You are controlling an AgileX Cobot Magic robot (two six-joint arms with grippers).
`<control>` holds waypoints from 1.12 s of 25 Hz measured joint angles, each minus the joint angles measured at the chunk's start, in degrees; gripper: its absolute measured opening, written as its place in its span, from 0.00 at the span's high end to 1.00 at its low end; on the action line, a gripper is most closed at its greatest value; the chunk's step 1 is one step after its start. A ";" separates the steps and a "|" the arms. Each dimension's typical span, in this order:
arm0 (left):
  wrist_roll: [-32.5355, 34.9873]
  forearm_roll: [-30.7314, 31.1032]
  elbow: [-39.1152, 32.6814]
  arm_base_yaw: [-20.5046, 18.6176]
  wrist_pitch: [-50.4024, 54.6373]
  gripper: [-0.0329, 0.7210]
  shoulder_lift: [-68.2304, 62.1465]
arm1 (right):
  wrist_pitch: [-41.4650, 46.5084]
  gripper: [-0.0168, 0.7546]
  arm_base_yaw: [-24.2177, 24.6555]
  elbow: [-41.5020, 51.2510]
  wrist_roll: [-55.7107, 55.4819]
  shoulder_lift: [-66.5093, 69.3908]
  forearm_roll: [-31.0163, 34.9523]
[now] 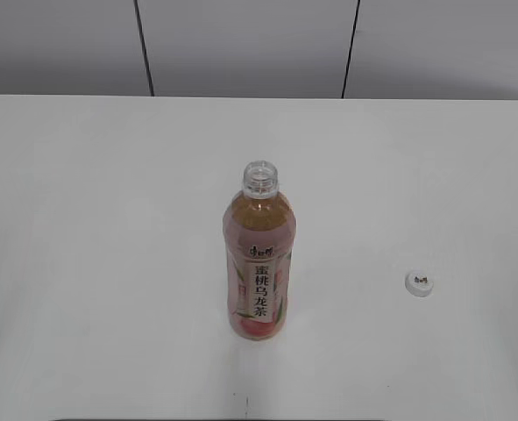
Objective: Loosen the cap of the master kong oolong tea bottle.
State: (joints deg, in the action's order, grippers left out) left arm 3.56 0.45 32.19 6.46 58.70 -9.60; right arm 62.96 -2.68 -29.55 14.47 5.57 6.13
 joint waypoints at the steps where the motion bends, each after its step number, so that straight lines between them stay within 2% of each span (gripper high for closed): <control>1: 0.00 0.00 0.00 -0.96 0.00 0.38 0.86 | 0.05 0.25 0.00 0.00 0.00 -3.00 0.00; 8: 0.03 -0.05 -0.06 -1.56 0.01 0.39 9.54 | 0.47 0.25 0.06 -0.07 0.00 -5.97 -0.03; 17: 0.07 0.00 -0.06 -1.77 0.03 0.39 9.96 | 0.30 0.25 0.06 -0.02 -0.07 -6.02 -0.04; 28: 0.10 0.00 -0.08 -6.83 0.08 0.39 9.96 | 0.30 0.25 0.06 -0.02 -0.07 -6.02 -0.04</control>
State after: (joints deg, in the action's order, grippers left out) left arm 3.66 0.45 32.11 -0.37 58.78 0.36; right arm 63.26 -2.62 -29.57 14.40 -0.45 6.08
